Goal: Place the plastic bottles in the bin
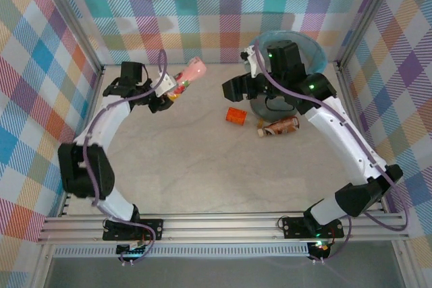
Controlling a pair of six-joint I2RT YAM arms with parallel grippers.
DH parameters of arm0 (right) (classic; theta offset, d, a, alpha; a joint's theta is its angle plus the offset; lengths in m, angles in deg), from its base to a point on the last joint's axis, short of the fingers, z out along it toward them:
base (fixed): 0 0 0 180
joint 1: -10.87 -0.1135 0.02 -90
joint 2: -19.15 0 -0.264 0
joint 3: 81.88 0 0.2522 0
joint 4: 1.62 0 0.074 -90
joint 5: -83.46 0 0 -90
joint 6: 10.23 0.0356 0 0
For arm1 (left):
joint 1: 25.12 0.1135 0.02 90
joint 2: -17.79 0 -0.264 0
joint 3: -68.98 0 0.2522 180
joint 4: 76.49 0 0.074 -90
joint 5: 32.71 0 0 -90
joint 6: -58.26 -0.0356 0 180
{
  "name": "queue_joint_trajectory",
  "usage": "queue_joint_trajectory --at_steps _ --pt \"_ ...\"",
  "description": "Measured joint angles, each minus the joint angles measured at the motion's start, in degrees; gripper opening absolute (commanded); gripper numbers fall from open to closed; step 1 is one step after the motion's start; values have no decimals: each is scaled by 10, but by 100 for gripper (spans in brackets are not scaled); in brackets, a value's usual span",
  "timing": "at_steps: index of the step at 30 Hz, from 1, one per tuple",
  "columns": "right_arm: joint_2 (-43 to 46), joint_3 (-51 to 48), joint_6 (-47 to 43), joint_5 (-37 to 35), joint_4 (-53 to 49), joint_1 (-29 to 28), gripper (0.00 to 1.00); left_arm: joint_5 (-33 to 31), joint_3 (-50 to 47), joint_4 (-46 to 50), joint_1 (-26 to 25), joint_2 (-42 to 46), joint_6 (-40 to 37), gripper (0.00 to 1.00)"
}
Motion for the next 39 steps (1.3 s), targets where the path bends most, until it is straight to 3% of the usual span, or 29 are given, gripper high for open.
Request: queue_joint_trajectory --at_steps 6,11,16,25,31,39 --pt "35 2 25 7 15 0 81 17 -70 -76 -112 148 116 0" --pt "126 -58 36 15 44 0 83 -3 -149 -139 -161 242 245 0" --pt "205 -118 45 17 71 0 85 -14 -193 -152 -199 304 319 0" --pt "225 -168 78 83 105 0 89 37 -247 -156 -243 425 375 0" --pt "202 -168 106 164 151 -1 95 59 -247 -150 -252 435 384 0" --pt "191 -168 119 197 190 -12 96 82 -247 -135 -252 433 385 0"
